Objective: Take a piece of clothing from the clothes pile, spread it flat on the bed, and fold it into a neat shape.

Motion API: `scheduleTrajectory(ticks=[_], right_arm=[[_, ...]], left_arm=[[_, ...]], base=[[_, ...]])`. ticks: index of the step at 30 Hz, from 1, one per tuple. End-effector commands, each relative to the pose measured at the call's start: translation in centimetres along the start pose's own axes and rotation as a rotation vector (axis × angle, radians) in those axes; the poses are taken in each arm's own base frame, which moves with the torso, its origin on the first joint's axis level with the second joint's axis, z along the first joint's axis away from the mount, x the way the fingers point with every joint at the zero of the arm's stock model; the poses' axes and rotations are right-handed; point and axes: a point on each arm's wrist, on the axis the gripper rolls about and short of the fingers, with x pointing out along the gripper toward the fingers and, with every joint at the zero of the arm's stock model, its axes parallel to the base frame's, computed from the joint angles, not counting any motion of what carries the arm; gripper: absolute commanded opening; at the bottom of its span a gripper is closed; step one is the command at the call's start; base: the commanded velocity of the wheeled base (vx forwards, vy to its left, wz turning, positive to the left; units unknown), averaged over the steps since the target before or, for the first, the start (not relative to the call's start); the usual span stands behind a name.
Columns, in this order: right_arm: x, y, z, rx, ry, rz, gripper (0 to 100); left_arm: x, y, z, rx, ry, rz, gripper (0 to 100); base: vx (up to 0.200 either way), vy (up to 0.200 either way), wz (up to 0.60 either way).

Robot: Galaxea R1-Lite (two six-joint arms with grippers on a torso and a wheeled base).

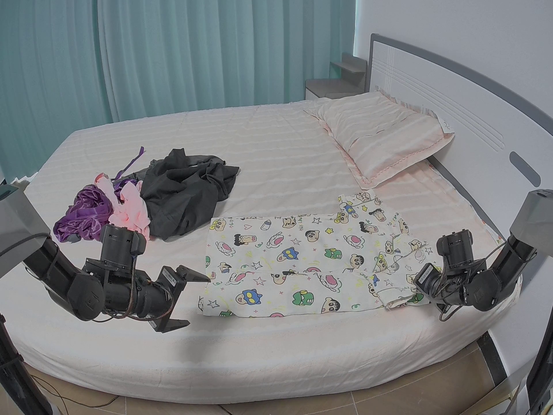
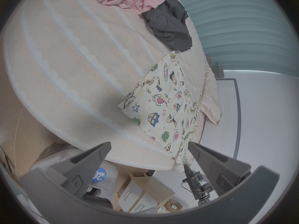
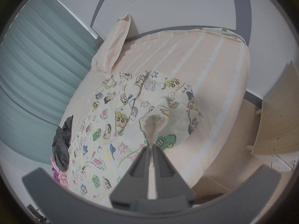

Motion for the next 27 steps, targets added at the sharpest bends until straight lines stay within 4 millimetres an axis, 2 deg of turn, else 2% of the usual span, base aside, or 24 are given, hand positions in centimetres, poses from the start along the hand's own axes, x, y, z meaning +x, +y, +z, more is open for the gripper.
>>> scheduleTrajectory(ticks=[1,8,12,15,20,27], right_arm=[[-0.3,-0.6,-1.2,-0.019,0.022,-0.007,100],[-1.5,-0.9,-1.7,-0.026,0.008,0.032,100],[-1.9,0.0,-1.4,-0.033,0.002,0.079,100],[-1.5,0.8,-1.8,-0.047,0.023,0.101,100],[0.8,3.8,-3.7,-0.101,0.080,0.171,100],[3.0,6.6,-4.5,-0.130,0.140,0.212,100]], left_arm=[[0.1,0.0,0.0,-0.001,0.000,0.002,100],[0.1,0.0,0.0,-0.001,0.001,0.001,100],[0.1,0.0,0.0,-0.001,0.001,0.000,100],[0.1,0.0,0.0,0.002,0.001,0.001,100],[0.2,0.1,0.0,0.005,0.003,0.003,100],[0.2,0.1,0.0,0.005,0.003,0.003,100]], base=[[0.000,0.000,0.00],[0.000,0.000,0.00],[0.000,0.000,0.00],[0.000,0.000,0.00],[0.000,0.000,0.00],[0.000,0.000,0.00]])
